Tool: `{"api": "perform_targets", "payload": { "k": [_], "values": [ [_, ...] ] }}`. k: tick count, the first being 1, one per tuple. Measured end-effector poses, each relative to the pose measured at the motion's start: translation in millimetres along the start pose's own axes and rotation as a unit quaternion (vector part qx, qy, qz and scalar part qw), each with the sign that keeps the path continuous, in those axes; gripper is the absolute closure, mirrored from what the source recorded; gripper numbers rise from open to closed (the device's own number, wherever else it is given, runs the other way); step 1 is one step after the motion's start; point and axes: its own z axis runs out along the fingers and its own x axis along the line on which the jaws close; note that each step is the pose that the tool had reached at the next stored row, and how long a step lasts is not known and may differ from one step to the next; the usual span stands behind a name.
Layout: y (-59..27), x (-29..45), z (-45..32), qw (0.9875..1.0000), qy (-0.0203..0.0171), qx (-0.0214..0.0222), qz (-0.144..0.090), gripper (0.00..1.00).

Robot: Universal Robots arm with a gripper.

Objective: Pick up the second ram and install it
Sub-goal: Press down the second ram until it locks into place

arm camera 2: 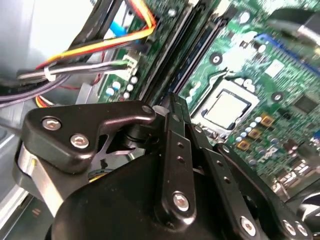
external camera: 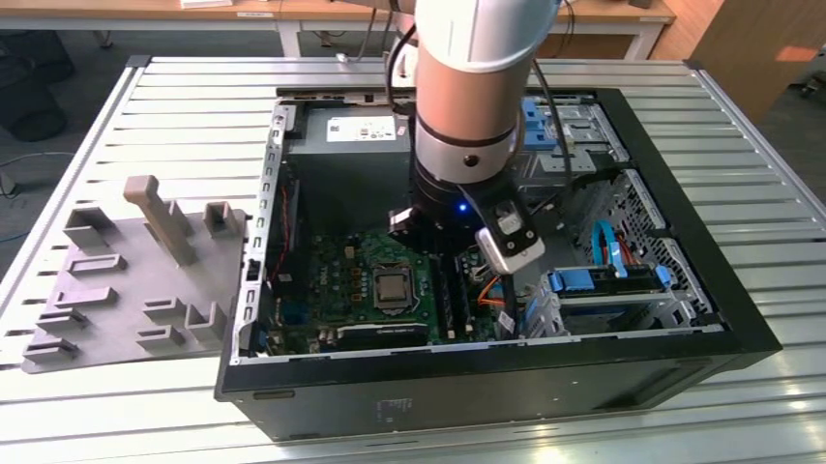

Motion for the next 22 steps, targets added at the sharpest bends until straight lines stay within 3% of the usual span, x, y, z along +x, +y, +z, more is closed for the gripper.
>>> {"api": "perform_targets", "payload": {
  "k": [13, 22],
  "values": [
    [-25.6, -0.9, -1.0, 1.0000, 0.0000, 0.0000, 0.000, 0.89],
    [-33.5, -1.2, -1.0, 1.0000, 0.0000, 0.0001, 0.000, 0.89]
  ]
}}
